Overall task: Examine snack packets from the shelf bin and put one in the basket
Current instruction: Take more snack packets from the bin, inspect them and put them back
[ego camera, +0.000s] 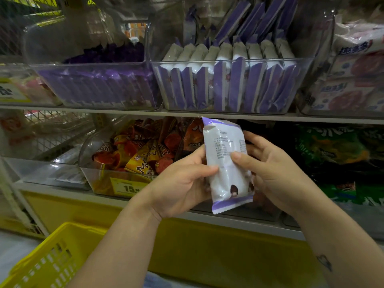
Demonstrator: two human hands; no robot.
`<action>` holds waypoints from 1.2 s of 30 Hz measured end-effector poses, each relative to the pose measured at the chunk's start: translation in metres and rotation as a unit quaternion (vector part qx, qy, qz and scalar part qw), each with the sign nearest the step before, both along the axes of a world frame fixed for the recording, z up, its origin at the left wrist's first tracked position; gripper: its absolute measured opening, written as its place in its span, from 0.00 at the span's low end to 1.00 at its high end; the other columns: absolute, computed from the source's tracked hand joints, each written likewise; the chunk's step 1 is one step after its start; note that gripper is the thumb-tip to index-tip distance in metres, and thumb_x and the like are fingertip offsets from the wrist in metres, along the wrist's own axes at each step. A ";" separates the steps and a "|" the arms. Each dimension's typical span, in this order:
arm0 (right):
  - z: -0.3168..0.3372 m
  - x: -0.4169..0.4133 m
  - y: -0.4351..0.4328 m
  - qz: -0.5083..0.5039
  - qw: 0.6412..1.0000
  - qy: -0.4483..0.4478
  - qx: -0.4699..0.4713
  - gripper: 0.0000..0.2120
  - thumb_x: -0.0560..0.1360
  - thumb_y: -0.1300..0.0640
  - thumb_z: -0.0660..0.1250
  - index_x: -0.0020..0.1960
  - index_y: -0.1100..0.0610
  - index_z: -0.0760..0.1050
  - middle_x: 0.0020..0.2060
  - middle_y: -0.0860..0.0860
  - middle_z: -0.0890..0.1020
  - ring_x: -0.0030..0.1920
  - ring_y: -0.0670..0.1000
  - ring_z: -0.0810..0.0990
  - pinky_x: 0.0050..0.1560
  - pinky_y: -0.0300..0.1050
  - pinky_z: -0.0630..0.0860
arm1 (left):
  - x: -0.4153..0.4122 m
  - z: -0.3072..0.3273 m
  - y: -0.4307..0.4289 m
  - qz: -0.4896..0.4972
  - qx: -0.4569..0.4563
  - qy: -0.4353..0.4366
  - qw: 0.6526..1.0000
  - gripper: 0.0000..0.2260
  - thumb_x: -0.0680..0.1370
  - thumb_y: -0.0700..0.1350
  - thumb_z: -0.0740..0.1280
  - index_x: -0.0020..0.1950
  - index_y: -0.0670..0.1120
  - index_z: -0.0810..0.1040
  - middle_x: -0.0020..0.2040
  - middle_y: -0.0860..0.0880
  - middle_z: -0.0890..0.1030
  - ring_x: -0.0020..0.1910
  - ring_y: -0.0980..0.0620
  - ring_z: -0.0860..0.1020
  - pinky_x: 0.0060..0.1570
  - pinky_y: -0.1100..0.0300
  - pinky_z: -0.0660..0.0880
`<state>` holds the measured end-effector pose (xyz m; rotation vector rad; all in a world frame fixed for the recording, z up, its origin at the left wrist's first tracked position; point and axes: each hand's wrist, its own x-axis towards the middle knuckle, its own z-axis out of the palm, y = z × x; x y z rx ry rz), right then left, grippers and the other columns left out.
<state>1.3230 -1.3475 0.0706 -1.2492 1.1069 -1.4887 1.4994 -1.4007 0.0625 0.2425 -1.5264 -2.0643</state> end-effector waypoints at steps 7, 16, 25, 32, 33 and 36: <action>-0.003 -0.002 0.001 -0.029 0.991 0.124 -0.048 0.31 0.61 0.53 0.76 0.61 0.41 0.71 0.52 0.47 0.82 0.51 0.48 0.84 0.44 0.48 0.83 | -0.005 -0.006 -0.007 0.143 -0.079 -0.005 0.987 0.17 0.75 0.46 0.67 0.63 0.57 0.75 0.59 0.50 0.83 0.58 0.48 0.81 0.48 0.54 0.81; 0.005 0.004 0.008 -0.083 0.929 0.318 -0.173 0.32 0.72 0.62 0.73 0.64 0.31 0.68 0.51 0.38 0.75 0.55 0.37 0.75 0.46 0.30 0.77 | 0.005 -0.002 -0.012 0.378 -0.357 -0.078 0.851 0.22 0.71 0.50 0.73 0.62 0.64 0.73 0.60 0.58 0.78 0.60 0.57 0.78 0.57 0.53 0.79; 0.019 -0.007 0.014 -0.145 0.884 0.414 -0.162 0.32 0.65 0.51 0.77 0.64 0.37 0.69 0.53 0.33 0.78 0.55 0.32 0.75 0.56 0.27 0.72 | 0.005 -0.001 -0.014 0.336 -0.304 -0.017 0.892 0.16 0.69 0.46 0.73 0.51 0.66 0.78 0.49 0.60 0.83 0.49 0.59 0.81 0.43 0.66 0.77; 0.019 -0.020 0.014 -0.120 0.959 0.230 -0.112 0.14 0.60 0.50 0.73 0.46 0.47 0.80 0.39 0.37 0.85 0.42 0.38 0.84 0.37 0.30 0.78 | 0.016 -0.006 -0.031 0.296 -0.156 0.057 0.941 0.13 0.63 0.50 0.76 0.46 0.59 0.82 0.47 0.51 0.85 0.49 0.53 0.83 0.44 0.62 0.79; 0.019 -0.020 0.013 -0.119 0.961 0.220 -0.115 0.13 0.61 0.51 0.73 0.46 0.47 0.80 0.39 0.38 0.85 0.43 0.39 0.84 0.38 0.31 0.78 | 0.015 -0.007 -0.031 0.290 -0.138 0.067 0.945 0.13 0.64 0.48 0.76 0.47 0.57 0.83 0.47 0.51 0.85 0.48 0.53 0.83 0.44 0.62 0.79; 0.018 -0.020 0.012 -0.129 0.964 0.194 -0.131 0.08 0.66 0.57 0.74 0.44 0.48 0.81 0.40 0.41 0.86 0.43 0.41 0.85 0.41 0.33 0.80 | 0.014 -0.009 -0.032 0.274 -0.088 0.095 0.953 0.12 0.69 0.41 0.72 0.51 0.50 0.80 0.48 0.49 0.85 0.48 0.52 0.83 0.43 0.61 0.80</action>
